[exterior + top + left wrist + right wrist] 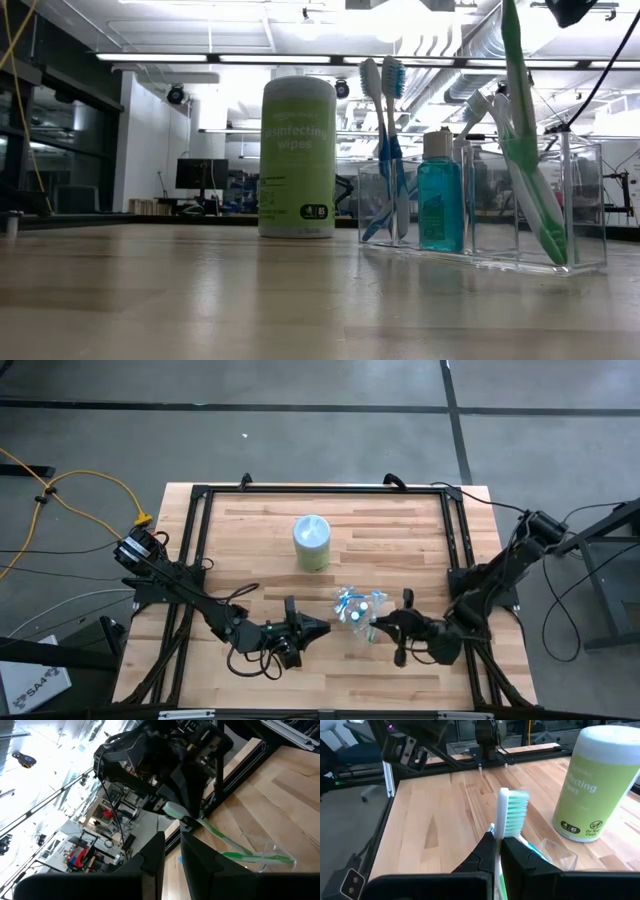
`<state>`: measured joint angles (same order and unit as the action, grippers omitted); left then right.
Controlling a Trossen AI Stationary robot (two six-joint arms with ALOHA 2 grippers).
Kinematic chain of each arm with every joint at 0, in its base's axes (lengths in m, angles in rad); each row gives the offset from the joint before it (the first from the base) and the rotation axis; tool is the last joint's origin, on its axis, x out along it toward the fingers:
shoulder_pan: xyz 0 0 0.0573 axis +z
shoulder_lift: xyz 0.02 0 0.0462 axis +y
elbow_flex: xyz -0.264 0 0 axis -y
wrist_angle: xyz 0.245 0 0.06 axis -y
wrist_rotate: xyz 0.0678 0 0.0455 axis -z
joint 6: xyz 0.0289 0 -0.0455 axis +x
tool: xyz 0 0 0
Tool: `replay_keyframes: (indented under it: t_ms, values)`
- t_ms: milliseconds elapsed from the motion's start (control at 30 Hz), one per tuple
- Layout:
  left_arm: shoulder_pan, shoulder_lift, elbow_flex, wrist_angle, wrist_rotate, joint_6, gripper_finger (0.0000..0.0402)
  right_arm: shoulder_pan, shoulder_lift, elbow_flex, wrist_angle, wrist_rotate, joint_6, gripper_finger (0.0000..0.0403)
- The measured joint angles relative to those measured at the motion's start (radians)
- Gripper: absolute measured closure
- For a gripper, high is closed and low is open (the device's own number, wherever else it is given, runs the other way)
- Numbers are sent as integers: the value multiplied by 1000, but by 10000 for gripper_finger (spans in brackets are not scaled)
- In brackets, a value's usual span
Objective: Pick & Place toothbrushing station
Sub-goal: Put the green toothbrush into the transparent organizer
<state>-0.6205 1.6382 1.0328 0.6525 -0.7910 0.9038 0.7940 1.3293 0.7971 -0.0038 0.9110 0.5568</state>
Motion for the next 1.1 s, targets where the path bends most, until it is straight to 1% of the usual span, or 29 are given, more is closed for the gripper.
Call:
replay_keyframes:
  t_ms: [667,900,1100]
  values:
    - [0,0,0,0,1,-7,346,0,166,0,31,20,129,399]
    - [0,0,0,0,2,-5,346,0,179,0,32,12,160,396]
    - [0,0,0,0,2,-7,346,-3,179,0,-6,7,225,389]
